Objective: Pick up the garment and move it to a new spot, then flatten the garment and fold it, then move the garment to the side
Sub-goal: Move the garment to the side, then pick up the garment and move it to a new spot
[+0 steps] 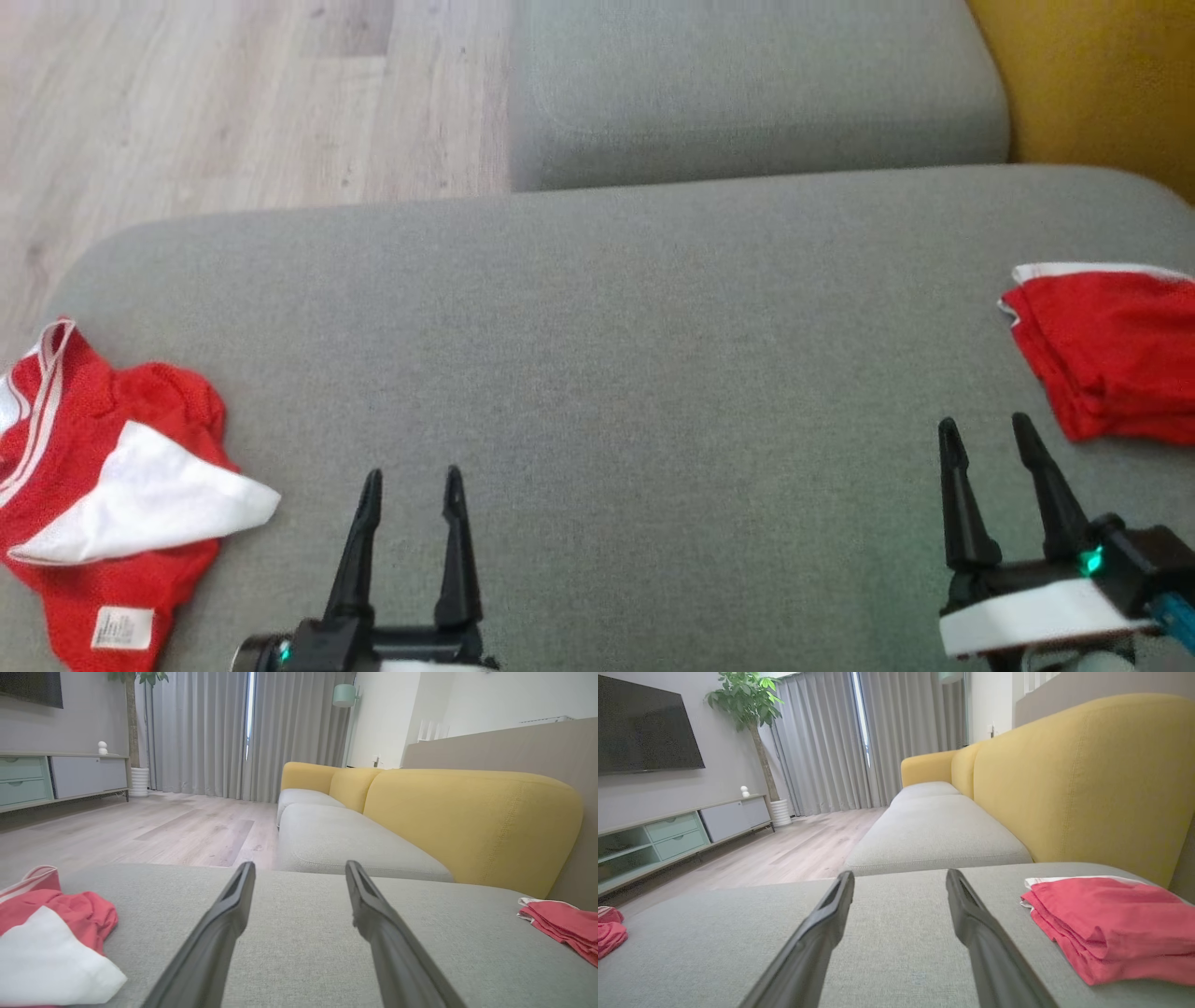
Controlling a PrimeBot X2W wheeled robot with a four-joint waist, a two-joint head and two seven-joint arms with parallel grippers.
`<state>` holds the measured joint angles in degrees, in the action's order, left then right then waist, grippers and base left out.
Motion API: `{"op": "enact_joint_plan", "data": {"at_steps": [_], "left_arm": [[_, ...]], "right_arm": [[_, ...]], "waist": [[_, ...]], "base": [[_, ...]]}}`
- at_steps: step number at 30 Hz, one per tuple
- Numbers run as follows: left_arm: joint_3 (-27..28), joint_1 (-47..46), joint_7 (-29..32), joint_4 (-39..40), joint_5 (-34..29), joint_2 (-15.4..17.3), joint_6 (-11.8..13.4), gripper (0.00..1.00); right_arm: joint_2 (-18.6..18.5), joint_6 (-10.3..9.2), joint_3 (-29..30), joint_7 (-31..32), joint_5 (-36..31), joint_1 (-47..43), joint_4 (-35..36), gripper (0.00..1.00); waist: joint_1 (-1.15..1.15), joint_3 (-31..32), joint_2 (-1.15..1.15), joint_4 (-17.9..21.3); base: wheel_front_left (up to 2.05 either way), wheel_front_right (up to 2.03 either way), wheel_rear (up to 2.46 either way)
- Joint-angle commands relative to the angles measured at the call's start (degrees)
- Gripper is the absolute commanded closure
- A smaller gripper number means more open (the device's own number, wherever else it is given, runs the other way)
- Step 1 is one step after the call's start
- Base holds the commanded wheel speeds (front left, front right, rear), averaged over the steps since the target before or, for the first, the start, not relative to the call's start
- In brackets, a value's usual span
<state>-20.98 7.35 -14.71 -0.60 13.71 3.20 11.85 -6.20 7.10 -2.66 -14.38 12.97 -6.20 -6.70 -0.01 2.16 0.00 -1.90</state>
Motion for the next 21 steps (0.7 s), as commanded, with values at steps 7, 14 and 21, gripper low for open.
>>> {"op": "enact_joint_plan", "data": {"at_steps": [7, 14, 21], "left_arm": [[3.96, 0.53, -0.29, -0.99, -0.65, -0.33, -1.23, 0.00], [5.48, 0.84, -0.29, -2.92, -0.72, -0.33, -2.38, 0.00], [6.59, 1.20, -0.29, -3.75, -1.07, -0.33, -2.72, 0.00]], "right_arm": [[-0.32, 0.39, -1.99, -0.62, -1.00, -1.51, -1.45, 0.00], [0.30, 0.39, -2.37, -0.62, -0.73, -2.65, -3.46, 0.00], [0.39, 0.39, -2.81, -0.62, -0.69, -2.98, -4.03, 0.00]], "waist": [[0.01, 2.88, 0.00, -0.14], [0.01, 4.43, 0.00, -0.09], [0.01, 4.94, 0.00, 0.19]], "base": [[0.00, 0.00, 0.00], [0.00, 0.00, 0.00], [0.00, 0.00, 0.00]]}}
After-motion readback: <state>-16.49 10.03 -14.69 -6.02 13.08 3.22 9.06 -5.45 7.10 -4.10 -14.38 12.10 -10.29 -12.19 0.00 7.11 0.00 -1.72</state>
